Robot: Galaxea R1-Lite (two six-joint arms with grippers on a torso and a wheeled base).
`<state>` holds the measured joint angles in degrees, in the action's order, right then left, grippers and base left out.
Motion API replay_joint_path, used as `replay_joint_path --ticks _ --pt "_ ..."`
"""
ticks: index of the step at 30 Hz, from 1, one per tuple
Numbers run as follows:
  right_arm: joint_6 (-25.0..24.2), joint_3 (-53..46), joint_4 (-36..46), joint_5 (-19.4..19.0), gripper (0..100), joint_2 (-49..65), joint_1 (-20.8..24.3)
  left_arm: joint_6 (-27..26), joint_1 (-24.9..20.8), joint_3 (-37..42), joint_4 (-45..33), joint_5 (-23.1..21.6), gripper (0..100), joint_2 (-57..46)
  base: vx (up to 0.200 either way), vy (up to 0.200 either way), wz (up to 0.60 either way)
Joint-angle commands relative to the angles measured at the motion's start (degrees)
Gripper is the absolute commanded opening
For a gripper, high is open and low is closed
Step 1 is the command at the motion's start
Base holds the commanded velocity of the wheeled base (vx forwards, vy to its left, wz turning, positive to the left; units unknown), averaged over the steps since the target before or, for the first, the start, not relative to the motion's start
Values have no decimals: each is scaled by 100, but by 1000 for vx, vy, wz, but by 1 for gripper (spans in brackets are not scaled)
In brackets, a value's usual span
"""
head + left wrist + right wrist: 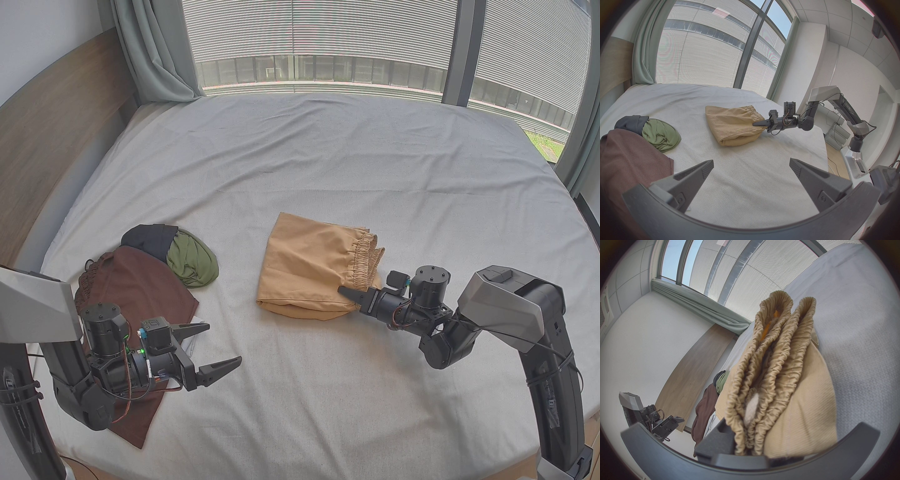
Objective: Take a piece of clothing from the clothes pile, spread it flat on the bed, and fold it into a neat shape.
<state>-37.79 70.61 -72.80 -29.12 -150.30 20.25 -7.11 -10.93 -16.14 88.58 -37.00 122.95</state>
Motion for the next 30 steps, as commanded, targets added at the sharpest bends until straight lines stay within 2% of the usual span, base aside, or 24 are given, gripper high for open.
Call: replay_joint_path --ticks 1,4,5,12,21,24,28,30 --pt "0 14 3 -6 0 -35 5 -1 -5 -12 2 0 100 9 0 0 0" --pt "0 32 3 3 0 -26 5 -1 -5 -21 2 0 100 0 0 0 0" --pt "0 32 3 3 100 -26 5 -1 -5 -21 2 0 100 0 0 0 0" --pt "17 -153 3 3 100 27 -30 -1 -5 -21 2 0 100 9 0 0 0" --pt "387 -1207 -120 -6 100 528 -47 -1 4 -47 2 0 100 -8 0 0 0" --pt "474 -1620 -401 -6 100 686 -56 -1 4 -82 10 0 100 -8 0 0 0" --pt "931 -2271 -911 -6 100 765 -197 -1 -5 -100 2 0 100 -61 0 0 0" --pt "949 -2447 -1122 -6 100 871 -258 -1 -5 -91 10 0 100 -52 0 0 0"
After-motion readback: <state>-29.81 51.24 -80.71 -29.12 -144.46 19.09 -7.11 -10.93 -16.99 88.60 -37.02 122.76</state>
